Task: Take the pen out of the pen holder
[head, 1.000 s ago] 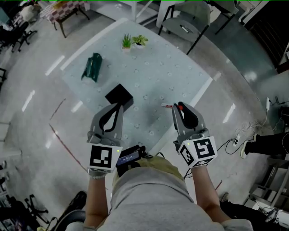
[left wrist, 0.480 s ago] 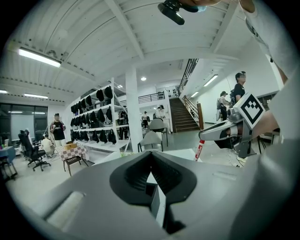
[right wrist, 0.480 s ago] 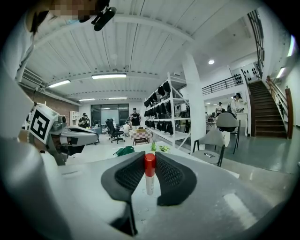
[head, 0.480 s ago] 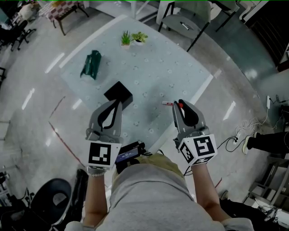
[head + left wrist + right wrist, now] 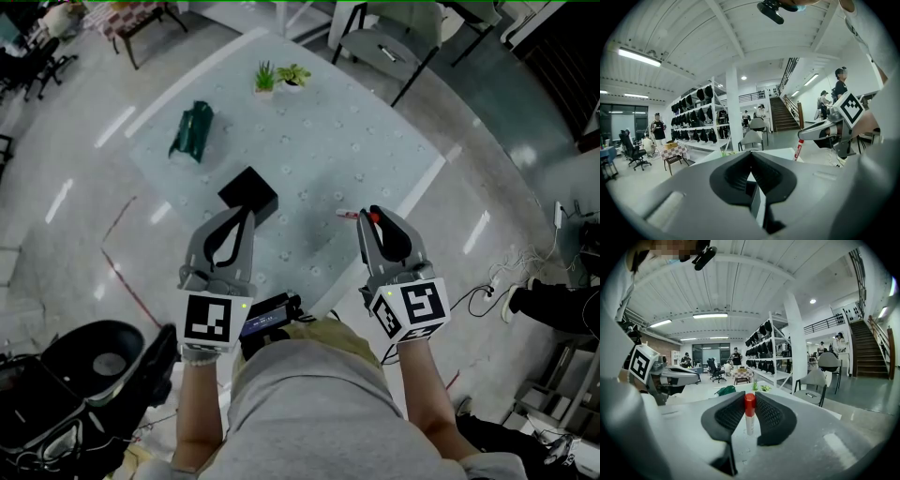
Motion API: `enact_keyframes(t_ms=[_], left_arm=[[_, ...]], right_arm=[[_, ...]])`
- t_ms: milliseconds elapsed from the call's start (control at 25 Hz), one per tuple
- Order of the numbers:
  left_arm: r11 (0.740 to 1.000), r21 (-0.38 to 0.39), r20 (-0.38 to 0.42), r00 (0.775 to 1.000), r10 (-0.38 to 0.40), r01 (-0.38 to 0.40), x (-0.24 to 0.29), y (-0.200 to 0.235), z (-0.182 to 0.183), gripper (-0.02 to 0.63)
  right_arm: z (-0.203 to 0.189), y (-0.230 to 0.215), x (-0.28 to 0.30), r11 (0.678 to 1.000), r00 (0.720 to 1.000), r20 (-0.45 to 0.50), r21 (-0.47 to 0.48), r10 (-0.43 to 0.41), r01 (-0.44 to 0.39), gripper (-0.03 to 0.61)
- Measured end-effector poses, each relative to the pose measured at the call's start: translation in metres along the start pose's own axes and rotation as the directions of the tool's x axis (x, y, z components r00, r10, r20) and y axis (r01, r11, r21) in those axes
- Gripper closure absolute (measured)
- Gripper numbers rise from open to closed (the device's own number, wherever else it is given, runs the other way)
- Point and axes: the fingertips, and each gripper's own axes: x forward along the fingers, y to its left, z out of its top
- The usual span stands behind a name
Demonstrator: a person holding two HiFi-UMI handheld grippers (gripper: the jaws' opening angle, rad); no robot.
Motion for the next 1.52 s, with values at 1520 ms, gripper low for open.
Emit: enact_keyframes(t_ms=[1520], left_arm=[[1.000,-0.003,-0.012,1.000,0.002,-0.002,-0.0028,0.0014,-0.0015,0.614]], right_arm=[[-0.0004,0.0069,0.0046,1.000,1.000,-0.012,-0.015,0.021,-0.021,0.515]])
